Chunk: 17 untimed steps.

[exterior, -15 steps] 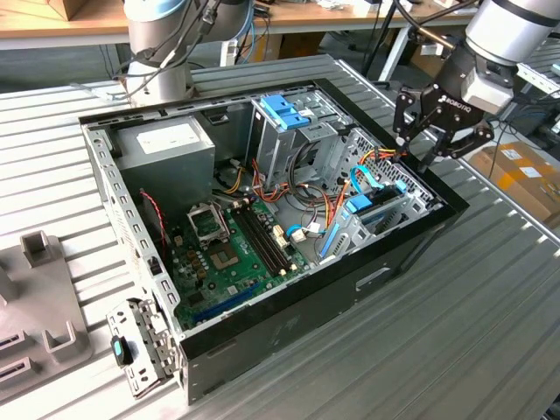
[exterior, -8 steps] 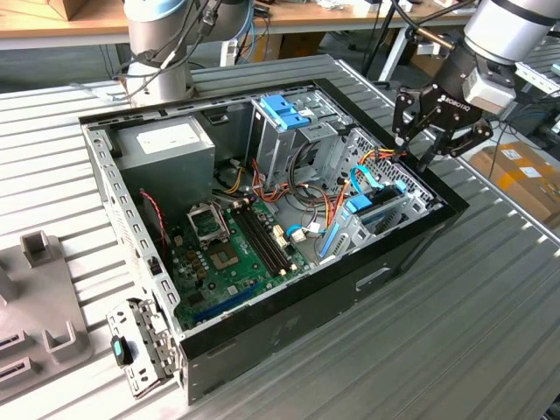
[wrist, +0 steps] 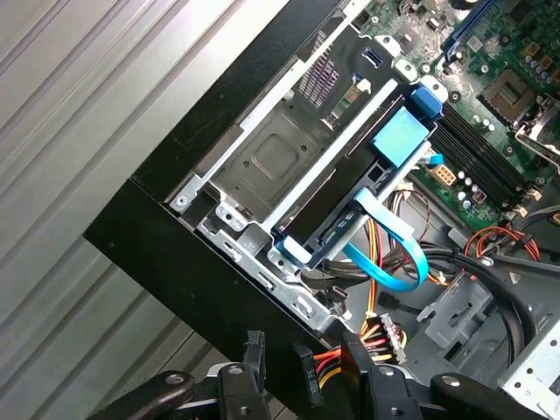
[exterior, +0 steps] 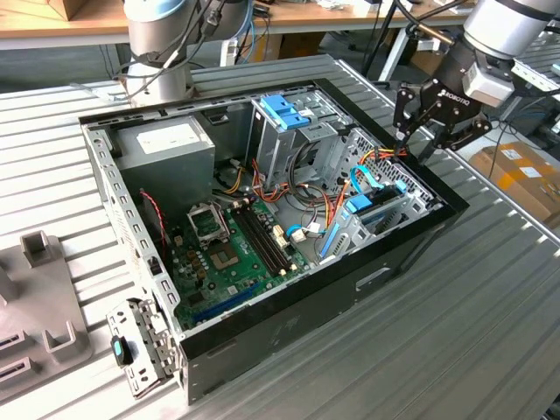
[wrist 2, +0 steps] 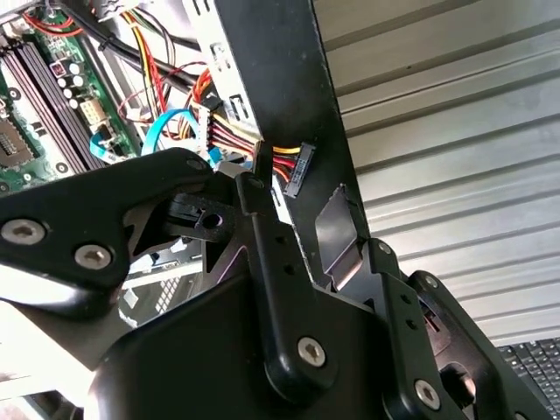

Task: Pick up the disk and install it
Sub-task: 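Insert the second disk wire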

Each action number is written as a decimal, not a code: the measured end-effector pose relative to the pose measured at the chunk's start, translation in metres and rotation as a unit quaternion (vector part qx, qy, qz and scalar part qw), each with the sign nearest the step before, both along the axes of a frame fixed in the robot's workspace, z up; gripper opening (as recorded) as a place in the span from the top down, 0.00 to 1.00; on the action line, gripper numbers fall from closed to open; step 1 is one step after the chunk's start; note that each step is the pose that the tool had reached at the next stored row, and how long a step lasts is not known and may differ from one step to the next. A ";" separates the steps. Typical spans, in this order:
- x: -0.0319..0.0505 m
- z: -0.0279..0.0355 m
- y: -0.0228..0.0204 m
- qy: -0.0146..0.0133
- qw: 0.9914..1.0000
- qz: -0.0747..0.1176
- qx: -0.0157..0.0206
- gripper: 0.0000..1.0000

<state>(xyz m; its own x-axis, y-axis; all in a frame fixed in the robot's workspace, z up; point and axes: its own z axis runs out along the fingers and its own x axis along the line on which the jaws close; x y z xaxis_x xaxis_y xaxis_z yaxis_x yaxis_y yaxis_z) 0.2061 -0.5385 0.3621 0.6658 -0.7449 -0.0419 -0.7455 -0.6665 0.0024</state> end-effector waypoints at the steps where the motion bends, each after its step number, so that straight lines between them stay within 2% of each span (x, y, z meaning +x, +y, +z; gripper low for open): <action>1: 0.0004 0.0000 0.0001 0.000 1.000 0.007 0.000 0.52; 4: 0.0015 -0.0003 0.0002 0.000 0.999 0.038 0.000 0.52; 6: 0.0023 -0.0003 0.0004 0.000 0.999 0.048 0.000 0.52; 14: 0.0043 -0.0003 0.0007 0.000 0.999 0.053 0.000 0.52; 17: 0.0045 -0.0003 0.0026 0.000 0.999 0.053 0.000 0.52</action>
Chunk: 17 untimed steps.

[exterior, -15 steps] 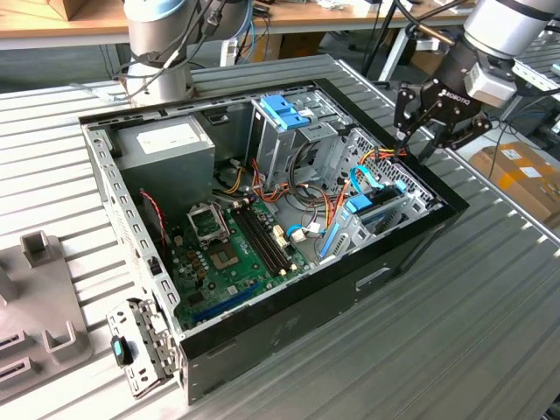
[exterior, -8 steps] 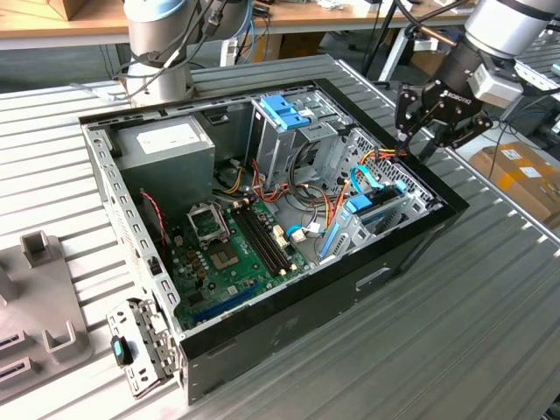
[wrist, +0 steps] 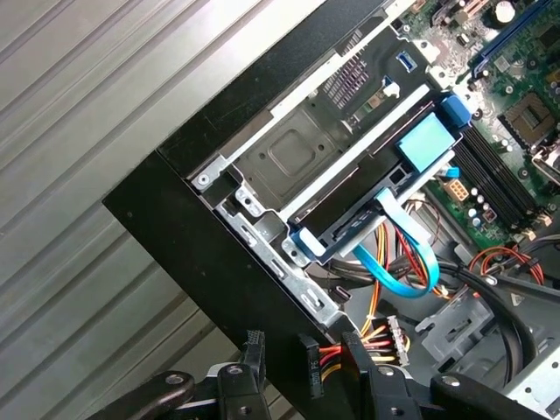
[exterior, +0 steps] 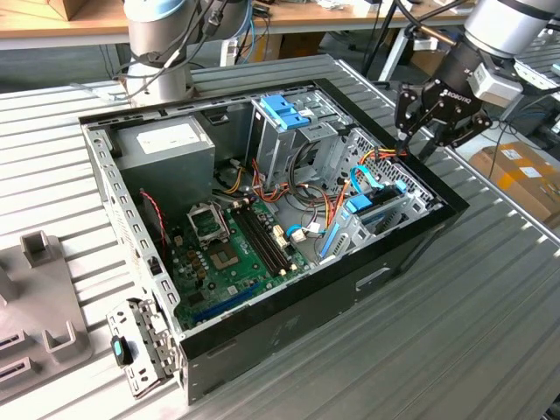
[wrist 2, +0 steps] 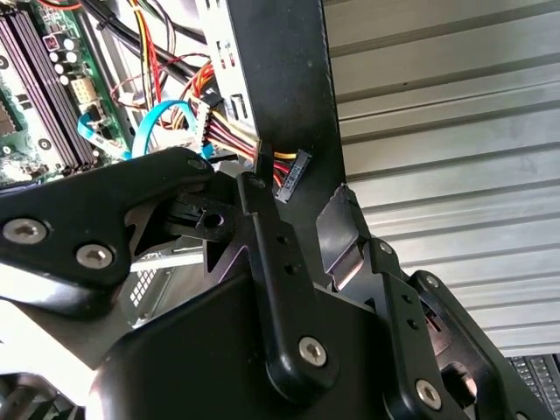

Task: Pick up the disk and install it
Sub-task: 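Insert the second disk wire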

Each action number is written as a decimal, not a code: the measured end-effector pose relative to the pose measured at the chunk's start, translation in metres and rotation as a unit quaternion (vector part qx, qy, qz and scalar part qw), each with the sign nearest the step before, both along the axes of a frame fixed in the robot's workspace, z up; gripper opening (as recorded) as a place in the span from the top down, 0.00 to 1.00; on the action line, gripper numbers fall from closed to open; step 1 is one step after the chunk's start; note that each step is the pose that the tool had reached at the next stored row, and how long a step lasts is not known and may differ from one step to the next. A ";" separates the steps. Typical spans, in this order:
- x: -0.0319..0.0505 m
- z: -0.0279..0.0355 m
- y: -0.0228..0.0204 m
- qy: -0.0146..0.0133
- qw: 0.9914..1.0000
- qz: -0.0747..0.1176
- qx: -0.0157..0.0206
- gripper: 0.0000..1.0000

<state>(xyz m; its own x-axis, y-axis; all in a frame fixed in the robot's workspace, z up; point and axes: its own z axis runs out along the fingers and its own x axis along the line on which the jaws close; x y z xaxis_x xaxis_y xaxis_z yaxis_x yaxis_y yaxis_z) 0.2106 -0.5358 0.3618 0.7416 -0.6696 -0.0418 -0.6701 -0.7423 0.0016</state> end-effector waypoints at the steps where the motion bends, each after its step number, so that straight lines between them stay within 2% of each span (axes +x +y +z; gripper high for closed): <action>1: 0.0000 0.0000 0.0000 0.000 1.000 0.000 0.000 0.52; 5: 0.0000 0.0000 0.0001 0.000 1.000 0.000 0.000 0.52; 7: 0.0000 0.0000 0.0001 0.000 1.000 0.000 0.000 0.67; 9: 0.0000 0.0000 0.0001 0.000 1.000 0.000 0.000 0.67; 13: -0.0001 0.0000 0.0031 0.000 1.000 0.000 0.000 0.67; 17: -0.0001 0.0029 0.0032 0.000 1.000 0.000 0.000 0.67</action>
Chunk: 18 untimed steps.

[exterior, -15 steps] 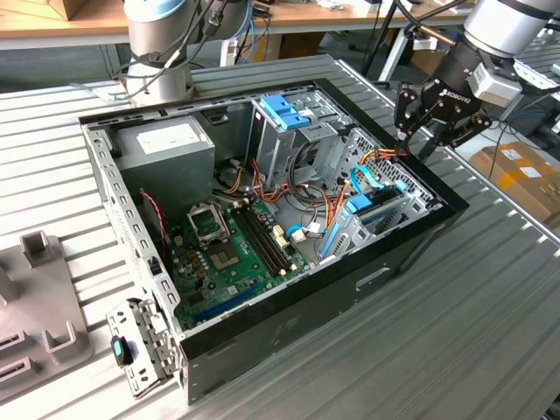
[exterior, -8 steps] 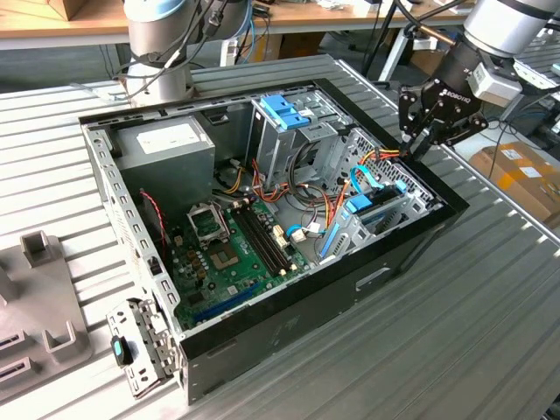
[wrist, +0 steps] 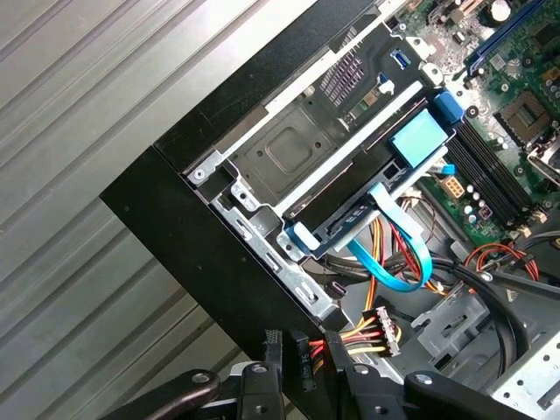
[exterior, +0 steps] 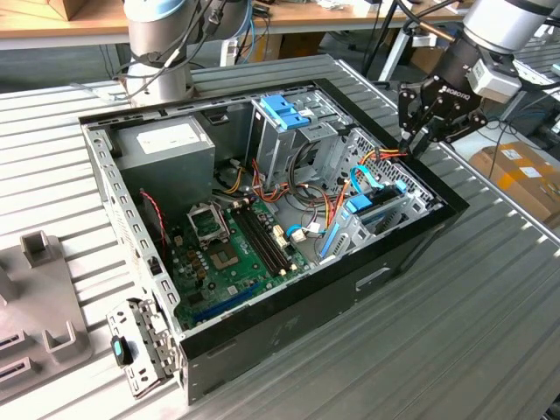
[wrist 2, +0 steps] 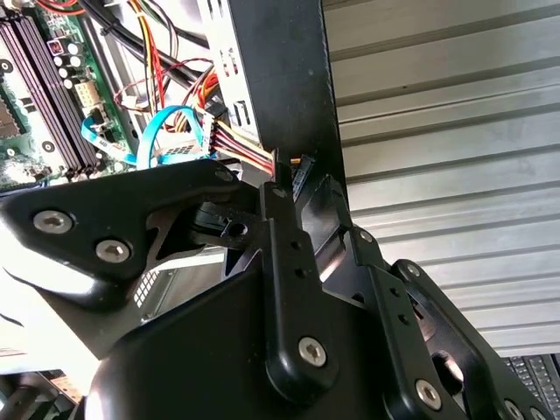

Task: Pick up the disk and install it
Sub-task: 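Insert the second disk wire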

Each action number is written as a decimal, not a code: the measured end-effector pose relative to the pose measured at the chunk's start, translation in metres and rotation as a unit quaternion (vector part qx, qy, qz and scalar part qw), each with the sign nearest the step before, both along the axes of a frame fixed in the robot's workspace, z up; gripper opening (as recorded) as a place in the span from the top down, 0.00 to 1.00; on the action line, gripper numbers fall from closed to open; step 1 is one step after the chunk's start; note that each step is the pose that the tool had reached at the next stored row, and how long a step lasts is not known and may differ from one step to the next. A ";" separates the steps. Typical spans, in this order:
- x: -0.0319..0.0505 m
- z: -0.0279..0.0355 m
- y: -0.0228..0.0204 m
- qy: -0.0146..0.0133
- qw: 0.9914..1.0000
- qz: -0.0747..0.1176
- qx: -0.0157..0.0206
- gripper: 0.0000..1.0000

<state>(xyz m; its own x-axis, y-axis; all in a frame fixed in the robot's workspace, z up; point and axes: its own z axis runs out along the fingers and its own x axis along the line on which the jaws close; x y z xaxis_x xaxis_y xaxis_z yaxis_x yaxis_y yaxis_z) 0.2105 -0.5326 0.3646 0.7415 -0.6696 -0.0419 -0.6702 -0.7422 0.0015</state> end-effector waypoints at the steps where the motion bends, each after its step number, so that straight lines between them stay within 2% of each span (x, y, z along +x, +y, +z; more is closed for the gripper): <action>1: 0.0000 0.0000 0.0000 0.000 1.000 0.000 0.000 0.67; 5: 0.0000 0.0002 0.0000 0.000 1.000 0.000 0.000 0.67; 6: 0.0000 0.0002 0.0000 0.000 1.000 0.000 0.000 0.69; 7: 0.0000 0.0002 0.0000 0.000 1.000 0.000 0.000 0.76; 16: 0.0000 0.0019 0.0000 0.000 1.000 0.001 0.000 0.76; 18: 0.0000 0.0017 0.0000 0.000 1.000 0.012 0.000 0.76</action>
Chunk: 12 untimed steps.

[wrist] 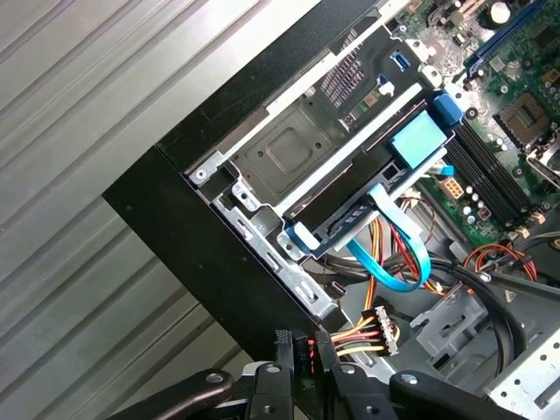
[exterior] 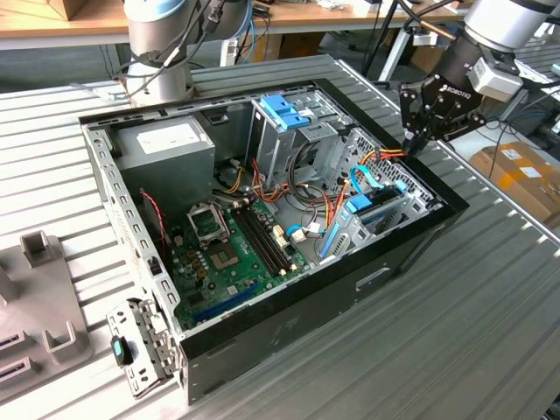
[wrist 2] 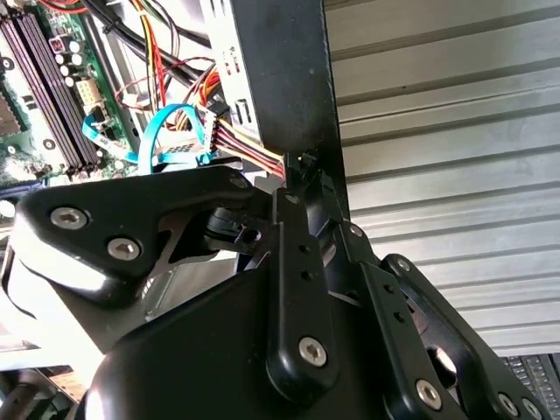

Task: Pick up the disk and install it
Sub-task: 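Insert the second disk wire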

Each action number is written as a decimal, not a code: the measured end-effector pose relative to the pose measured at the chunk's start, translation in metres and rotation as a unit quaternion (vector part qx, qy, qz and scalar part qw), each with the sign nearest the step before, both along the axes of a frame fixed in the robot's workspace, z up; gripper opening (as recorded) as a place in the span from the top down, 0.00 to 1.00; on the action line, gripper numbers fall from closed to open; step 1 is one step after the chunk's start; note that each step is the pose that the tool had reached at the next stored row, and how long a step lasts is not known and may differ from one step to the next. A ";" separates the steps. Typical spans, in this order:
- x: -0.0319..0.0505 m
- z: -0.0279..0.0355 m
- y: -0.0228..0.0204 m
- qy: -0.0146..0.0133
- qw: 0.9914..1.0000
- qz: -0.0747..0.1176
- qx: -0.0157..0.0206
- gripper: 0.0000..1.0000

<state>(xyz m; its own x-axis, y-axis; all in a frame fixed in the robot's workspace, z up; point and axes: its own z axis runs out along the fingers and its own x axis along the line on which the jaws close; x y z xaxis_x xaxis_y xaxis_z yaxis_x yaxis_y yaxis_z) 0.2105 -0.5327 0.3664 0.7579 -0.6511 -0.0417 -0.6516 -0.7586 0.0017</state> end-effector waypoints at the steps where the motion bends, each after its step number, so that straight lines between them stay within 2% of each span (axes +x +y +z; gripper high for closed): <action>1: 0.0001 -0.0001 0.0000 0.000 1.000 0.013 0.000 0.76; 2: 0.0001 -0.0002 0.0000 0.000 1.000 0.024 0.000 0.76; 12: 0.0004 -0.0002 0.0011 0.000 1.000 0.024 0.000 0.76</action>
